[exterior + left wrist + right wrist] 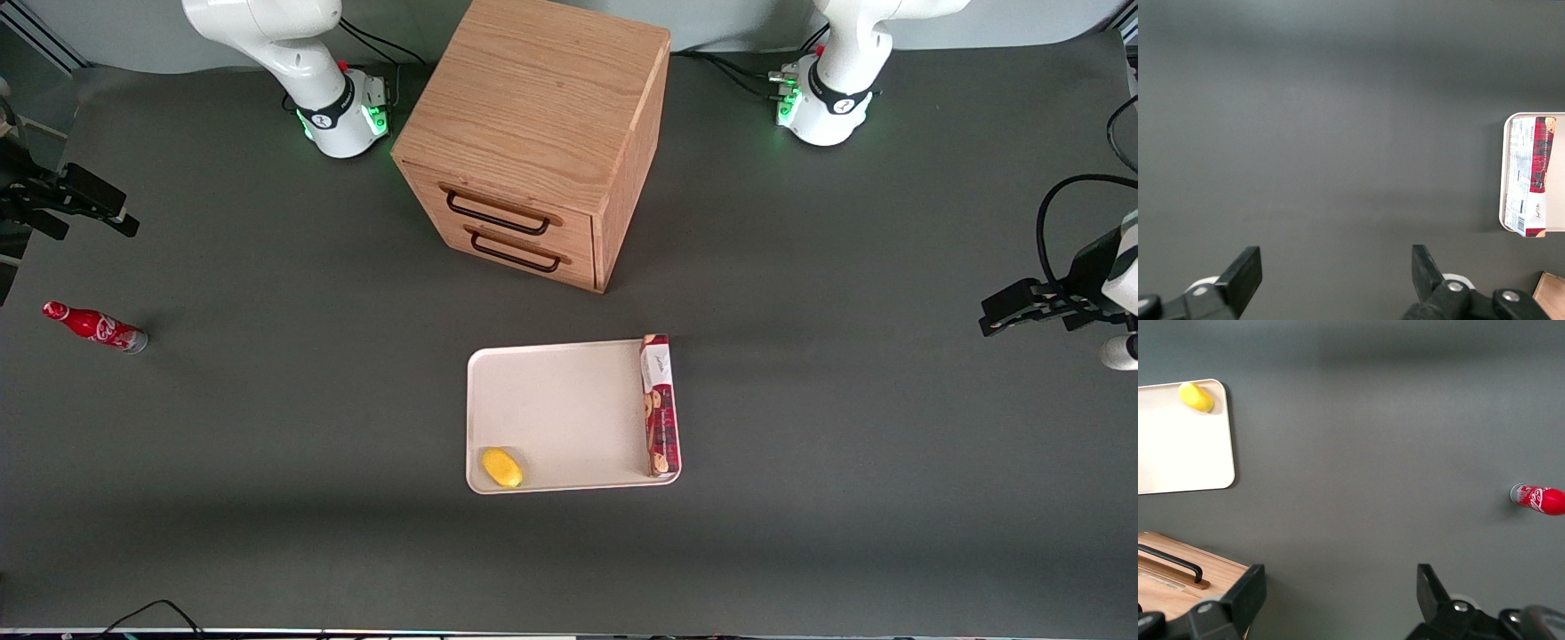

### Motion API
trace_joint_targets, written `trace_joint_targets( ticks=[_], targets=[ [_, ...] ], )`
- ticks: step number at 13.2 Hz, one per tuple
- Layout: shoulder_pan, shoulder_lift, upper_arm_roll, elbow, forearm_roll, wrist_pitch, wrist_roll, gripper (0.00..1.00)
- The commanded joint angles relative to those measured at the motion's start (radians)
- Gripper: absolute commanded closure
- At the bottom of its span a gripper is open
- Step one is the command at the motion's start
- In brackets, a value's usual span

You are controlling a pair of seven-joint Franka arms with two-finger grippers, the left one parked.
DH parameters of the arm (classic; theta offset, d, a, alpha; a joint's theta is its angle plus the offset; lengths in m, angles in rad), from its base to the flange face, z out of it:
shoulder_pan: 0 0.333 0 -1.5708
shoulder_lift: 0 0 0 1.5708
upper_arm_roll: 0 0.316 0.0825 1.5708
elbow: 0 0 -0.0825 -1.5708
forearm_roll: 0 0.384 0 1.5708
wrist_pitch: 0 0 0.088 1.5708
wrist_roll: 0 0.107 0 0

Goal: Place coke bottle on tray

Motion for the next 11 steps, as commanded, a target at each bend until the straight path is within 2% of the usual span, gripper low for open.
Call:
trace_joint_targets(
  ticks=[1, 2, 4, 6, 9, 11],
  targets=[
    [-0.011, 0.015, -0.017, 0.033, -0.014, -0.026, -0.013, 0.00],
    [-0.022, 0.015, -0.032, 0.034, -0.037, -0.033, -0.018, 0.00],
    [-0.025, 0.012, -0.072, 0.036, -0.040, -0.044, -0.025, 0.00],
    [-0.029, 0.018, -0.161, 0.038, -0.043, -0.053, -0.047, 0.00],
    [-0.031, 0.024, -0.258, 0.036, -0.050, -0.053, -0.177, 0.00],
    [-0.031, 0.070, -0.334, 0.038, -0.123, -0.029, -0.203, 0.00]
  ],
)
